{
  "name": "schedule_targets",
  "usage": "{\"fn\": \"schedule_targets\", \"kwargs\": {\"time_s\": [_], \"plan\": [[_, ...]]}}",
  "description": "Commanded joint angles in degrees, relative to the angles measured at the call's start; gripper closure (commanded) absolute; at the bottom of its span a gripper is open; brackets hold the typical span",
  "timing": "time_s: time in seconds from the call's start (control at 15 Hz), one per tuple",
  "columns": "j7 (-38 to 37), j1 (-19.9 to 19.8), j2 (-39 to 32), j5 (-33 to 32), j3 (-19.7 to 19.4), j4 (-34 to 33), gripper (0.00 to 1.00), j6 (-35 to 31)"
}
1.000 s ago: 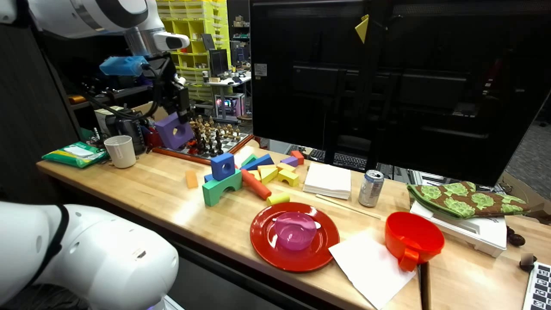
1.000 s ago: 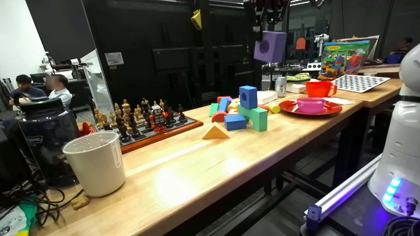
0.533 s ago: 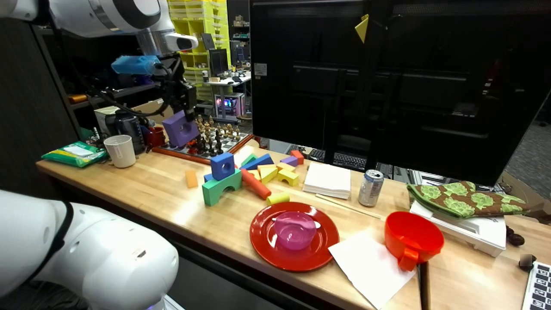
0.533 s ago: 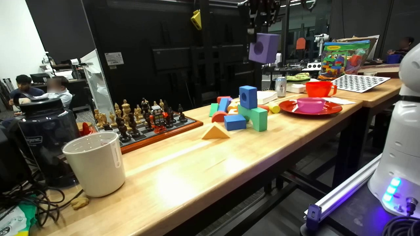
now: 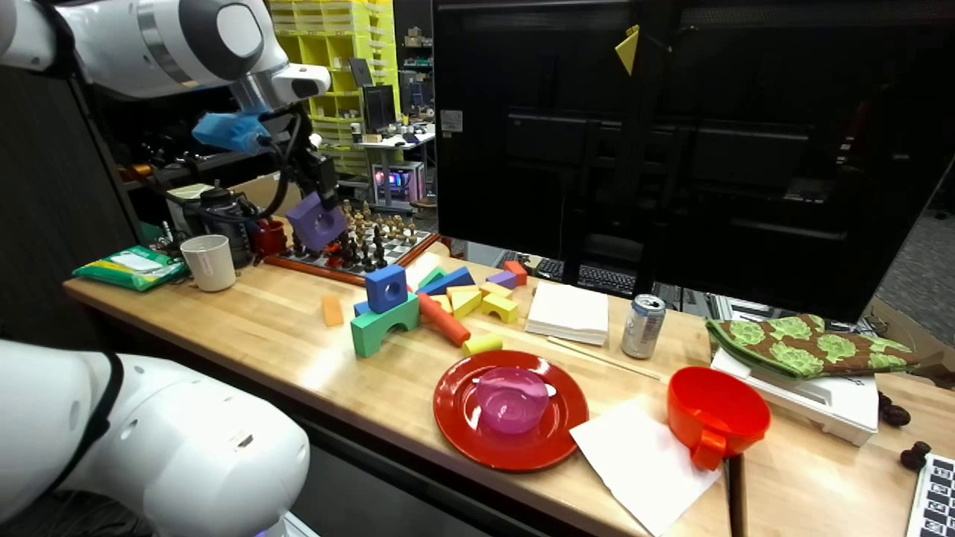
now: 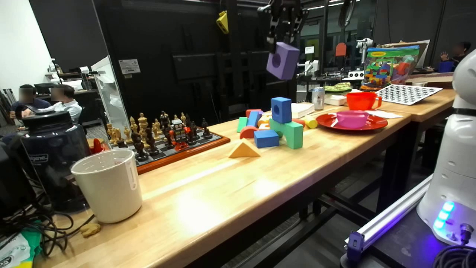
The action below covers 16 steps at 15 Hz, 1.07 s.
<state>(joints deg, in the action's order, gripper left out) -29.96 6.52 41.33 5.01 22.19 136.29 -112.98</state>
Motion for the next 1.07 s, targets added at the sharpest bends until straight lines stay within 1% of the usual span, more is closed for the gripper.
{"fn": "schedule_targets", "kwargs": {"time_s": [0.0, 0.27, 0.4, 0.6, 1.0], "plan": [[-1.54, 1.26, 0.50, 2.13, 0.11, 2.12, 0.84, 2.10], [-1.90, 1.08, 1.02, 2.32, -0.55, 1.56, 0.84, 9.01], [-0.98, 0.94, 0.85, 2.20, -1.30, 0.77, 0.84, 11.04], [-0.32, 0.37, -0.12, 1.51, -1.77, -0.74, 0.84, 12.47], [1.07, -0.46, -1.26, 0.70, -2.86, -3.01, 0.84, 13.24]]}}
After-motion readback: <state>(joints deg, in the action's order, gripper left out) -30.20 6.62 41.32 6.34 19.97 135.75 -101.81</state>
